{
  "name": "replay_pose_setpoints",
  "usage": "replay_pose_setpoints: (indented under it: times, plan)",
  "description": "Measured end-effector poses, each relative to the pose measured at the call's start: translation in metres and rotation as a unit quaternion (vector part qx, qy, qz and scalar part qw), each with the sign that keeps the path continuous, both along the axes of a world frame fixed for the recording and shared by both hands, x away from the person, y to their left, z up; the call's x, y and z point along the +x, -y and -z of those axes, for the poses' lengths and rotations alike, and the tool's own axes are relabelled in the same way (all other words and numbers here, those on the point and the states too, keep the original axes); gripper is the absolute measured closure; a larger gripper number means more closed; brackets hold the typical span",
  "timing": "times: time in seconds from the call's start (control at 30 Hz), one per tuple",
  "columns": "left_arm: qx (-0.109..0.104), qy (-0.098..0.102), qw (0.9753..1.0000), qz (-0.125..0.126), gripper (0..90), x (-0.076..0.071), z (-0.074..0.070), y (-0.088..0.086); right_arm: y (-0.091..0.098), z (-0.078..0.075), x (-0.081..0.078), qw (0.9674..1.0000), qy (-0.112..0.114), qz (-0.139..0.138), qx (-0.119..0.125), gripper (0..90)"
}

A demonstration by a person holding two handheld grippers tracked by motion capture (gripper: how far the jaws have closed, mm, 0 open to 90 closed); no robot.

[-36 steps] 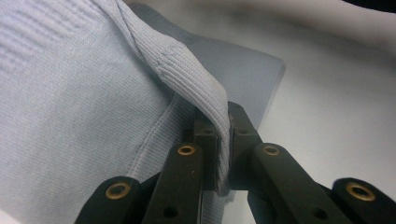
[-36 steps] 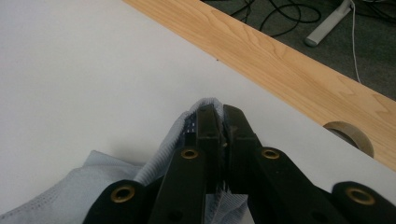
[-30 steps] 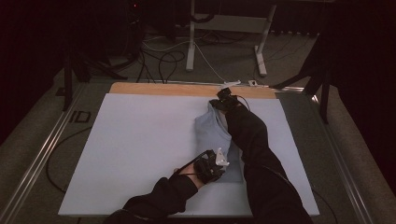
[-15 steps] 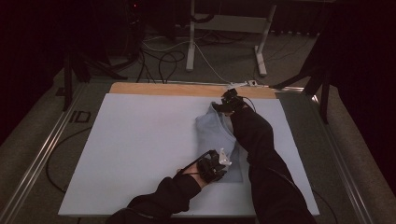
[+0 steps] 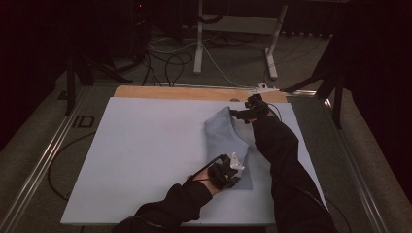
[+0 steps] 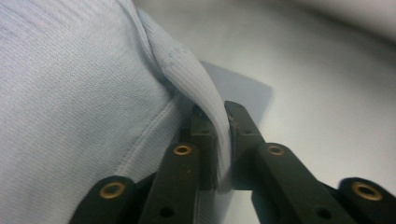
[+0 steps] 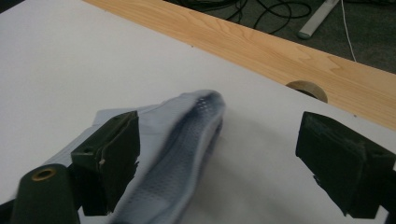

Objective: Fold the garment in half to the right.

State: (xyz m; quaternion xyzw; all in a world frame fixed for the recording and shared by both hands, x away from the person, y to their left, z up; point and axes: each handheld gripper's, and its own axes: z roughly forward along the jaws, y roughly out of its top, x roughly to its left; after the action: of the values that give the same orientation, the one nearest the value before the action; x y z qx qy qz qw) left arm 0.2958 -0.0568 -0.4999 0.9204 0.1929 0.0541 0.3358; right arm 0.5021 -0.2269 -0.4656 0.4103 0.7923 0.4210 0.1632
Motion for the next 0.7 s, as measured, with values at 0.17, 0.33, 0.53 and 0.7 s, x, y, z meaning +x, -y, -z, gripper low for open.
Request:
replay_pose_setpoints:
  times: [0.17, 0.33, 0.53, 0.7]
  plan:
    - [-0.007, -0.018, 0.9996, 0.022, 71.4, -0.002, 0.006, 0.007, 0.0, -0.001, -0.007, 1.0, 0.003, -0.008, 0.002, 13.5]
    - [-0.016, -0.025, 0.9987, 0.041, 65.6, -0.006, 0.004, 0.011, -0.002, -0.002, -0.013, 0.9998, 0.005, -0.018, 0.01, 12.1]
    - [-0.021, -0.011, 0.9983, 0.053, 59.3, -0.012, -0.003, 0.011, -0.005, -0.002, -0.02, 0.9995, 0.006, -0.028, 0.014, 10.6]
    - [-0.032, 0.0, 0.9978, 0.057, 52.9, -0.014, -0.01, 0.007, -0.004, -0.003, -0.023, 0.9992, 0.008, -0.032, 0.024, 9.9]
